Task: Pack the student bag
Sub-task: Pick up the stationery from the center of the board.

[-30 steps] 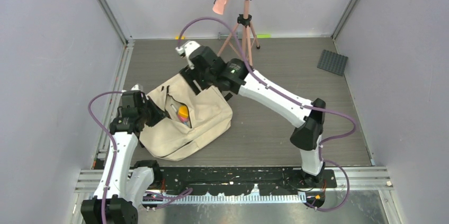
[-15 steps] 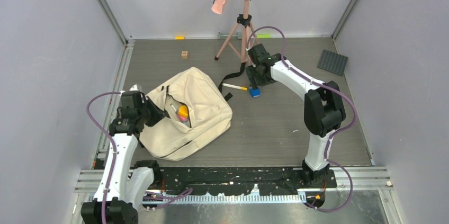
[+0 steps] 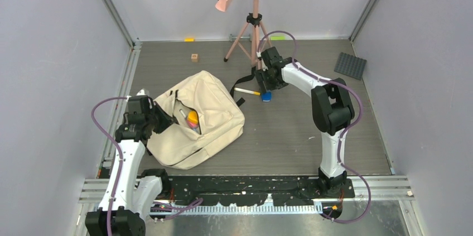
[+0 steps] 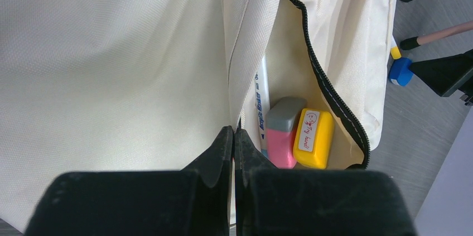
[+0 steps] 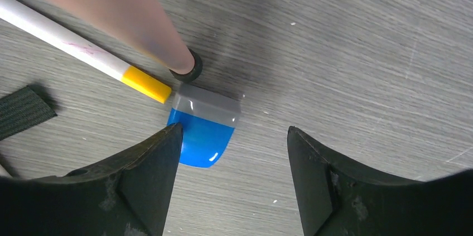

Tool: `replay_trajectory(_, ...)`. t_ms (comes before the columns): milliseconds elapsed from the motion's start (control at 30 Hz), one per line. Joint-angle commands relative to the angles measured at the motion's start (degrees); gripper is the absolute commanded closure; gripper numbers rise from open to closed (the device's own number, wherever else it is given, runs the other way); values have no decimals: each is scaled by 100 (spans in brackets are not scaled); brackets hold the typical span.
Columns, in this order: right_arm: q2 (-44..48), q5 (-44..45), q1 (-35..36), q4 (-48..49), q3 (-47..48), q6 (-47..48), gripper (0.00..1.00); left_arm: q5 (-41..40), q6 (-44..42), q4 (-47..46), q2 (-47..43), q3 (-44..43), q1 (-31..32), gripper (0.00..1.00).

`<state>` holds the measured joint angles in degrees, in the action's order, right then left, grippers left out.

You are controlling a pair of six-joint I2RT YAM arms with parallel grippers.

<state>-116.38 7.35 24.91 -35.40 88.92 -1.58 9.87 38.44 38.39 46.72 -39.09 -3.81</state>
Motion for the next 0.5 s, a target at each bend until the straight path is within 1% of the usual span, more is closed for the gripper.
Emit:
replay_trajectory(0,-203,-367,49,206,264,48,26,-301,-47,-388,-9,-248,-27,100)
replay_trajectory(133,-61,-461,62,241,150,-282,27,-316,-41,-377,-2,-242,-29,100)
replay_trajectory(267,69,-158,113,249,7,-789,27,-294,-19,-398,3,-192,-32,100)
replay_trajectory(467,-42,150,317,217,-26,-964,30,-260,-51,-389,17,-204,-28,100)
